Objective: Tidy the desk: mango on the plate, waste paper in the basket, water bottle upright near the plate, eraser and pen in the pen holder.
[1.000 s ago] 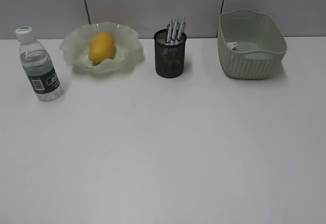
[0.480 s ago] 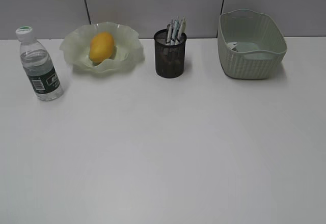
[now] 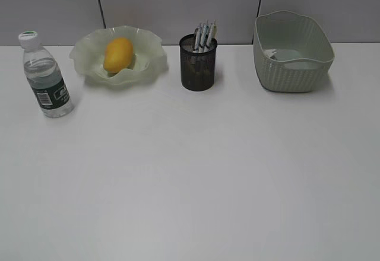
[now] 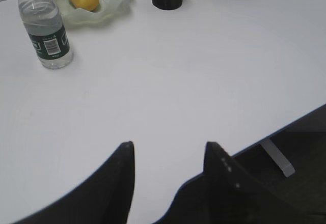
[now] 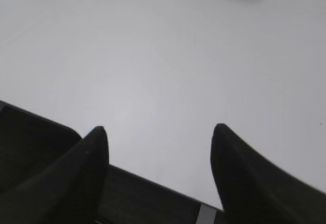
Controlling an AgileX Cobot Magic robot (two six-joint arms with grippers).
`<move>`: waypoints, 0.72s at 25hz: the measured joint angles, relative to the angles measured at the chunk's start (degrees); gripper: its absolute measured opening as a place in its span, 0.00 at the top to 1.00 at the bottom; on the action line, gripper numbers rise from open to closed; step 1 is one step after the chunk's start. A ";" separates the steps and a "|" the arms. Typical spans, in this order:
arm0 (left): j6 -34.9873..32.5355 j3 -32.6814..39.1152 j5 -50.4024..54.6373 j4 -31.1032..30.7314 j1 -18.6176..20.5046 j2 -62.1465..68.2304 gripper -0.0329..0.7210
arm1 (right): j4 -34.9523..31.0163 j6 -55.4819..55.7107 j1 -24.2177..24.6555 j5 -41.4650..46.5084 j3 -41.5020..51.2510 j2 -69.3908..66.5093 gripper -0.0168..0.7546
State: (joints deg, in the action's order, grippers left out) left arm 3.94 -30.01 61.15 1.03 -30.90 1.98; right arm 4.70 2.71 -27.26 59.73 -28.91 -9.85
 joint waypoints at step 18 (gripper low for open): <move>-0.12 0.00 0.00 0.02 21.56 -2.44 0.64 | -0.25 0.00 21.39 -0.01 0.00 10.38 0.33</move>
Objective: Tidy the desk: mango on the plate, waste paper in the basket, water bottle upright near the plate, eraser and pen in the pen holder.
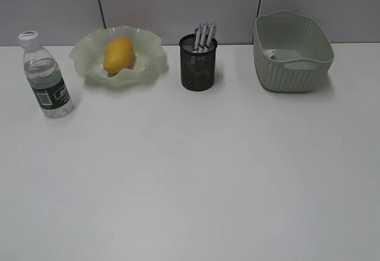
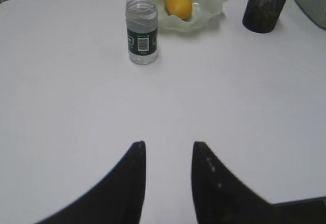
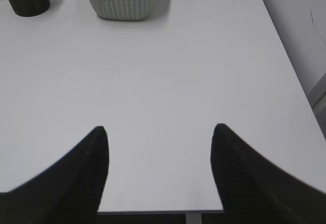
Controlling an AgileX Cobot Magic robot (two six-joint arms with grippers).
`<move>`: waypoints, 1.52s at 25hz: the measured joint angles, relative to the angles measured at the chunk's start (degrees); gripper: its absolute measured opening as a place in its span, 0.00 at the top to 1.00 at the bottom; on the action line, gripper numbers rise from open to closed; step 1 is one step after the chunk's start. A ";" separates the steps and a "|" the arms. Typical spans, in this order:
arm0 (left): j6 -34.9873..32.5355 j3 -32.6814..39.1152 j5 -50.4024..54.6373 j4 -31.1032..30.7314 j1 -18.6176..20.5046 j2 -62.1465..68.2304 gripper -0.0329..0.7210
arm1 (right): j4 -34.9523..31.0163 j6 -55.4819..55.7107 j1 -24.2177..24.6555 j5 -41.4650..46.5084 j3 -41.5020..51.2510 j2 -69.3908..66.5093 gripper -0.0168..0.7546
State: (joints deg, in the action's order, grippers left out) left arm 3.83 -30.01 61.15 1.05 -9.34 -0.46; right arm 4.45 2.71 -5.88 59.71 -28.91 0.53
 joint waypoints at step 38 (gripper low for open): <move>0.00 0.00 0.00 0.00 5.80 0.00 0.64 | -0.16 0.00 0.26 -0.04 0.00 0.00 0.33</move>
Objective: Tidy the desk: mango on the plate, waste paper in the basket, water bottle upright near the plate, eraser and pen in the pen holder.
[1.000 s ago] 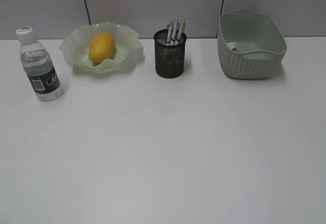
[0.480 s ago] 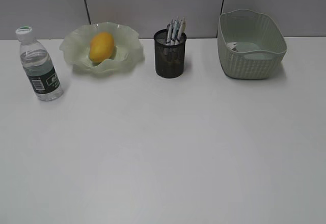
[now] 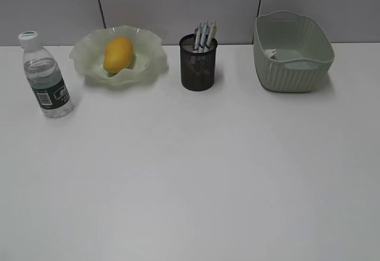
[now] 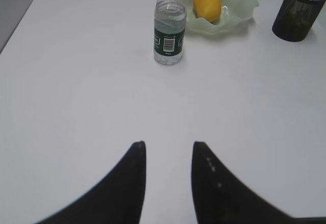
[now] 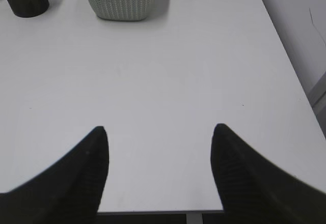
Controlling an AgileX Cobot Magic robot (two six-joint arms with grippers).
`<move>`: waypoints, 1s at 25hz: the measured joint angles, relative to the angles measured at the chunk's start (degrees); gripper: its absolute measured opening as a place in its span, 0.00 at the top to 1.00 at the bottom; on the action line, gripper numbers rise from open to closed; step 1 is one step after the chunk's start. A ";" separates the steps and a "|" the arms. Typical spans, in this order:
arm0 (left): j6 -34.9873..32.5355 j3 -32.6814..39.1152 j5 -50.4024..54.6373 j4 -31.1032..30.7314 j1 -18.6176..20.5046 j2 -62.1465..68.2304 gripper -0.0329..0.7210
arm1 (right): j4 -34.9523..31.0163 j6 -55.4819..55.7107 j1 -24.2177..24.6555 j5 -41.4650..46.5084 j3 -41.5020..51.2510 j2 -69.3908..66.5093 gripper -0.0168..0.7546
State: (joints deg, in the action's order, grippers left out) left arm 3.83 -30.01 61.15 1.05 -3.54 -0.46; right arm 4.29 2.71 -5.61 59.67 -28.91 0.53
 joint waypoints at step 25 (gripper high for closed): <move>0.00 0.06 0.00 0.00 0.00 0.00 0.64 | 0.00 0.00 0.00 0.00 0.00 0.00 0.33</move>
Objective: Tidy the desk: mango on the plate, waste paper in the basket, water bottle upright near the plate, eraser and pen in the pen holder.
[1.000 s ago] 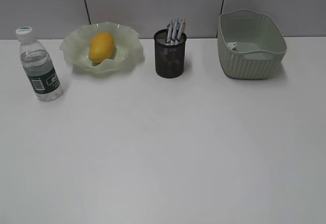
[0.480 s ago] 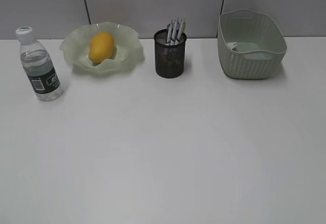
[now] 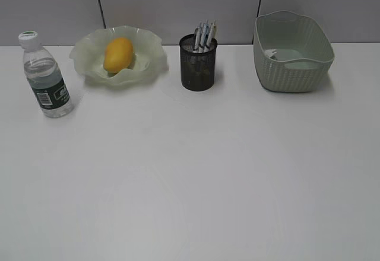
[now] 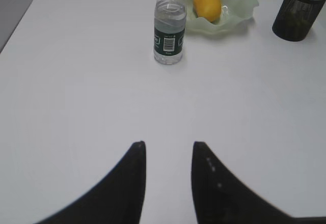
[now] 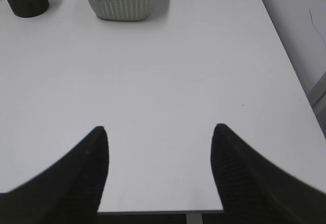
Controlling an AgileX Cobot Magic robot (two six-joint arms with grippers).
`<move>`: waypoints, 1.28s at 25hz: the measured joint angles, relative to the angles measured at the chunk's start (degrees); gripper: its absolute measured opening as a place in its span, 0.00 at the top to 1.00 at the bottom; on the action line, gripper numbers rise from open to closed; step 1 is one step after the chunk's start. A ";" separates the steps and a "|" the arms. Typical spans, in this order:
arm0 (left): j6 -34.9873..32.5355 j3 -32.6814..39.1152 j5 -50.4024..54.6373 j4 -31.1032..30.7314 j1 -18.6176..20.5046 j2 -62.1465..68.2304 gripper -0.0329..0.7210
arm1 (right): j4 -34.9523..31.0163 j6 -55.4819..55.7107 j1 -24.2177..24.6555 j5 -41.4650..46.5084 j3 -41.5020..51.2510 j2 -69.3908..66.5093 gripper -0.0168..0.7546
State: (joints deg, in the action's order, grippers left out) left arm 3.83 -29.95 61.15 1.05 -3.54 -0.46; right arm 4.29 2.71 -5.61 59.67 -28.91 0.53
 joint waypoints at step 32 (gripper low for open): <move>0.00 0.00 0.00 0.00 0.00 0.00 0.64 | 0.00 0.00 0.00 0.00 0.00 0.00 0.33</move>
State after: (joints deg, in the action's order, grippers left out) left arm 3.83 -29.95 61.15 1.05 -3.54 -0.46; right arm 4.29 2.71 -5.61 59.67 -28.91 0.53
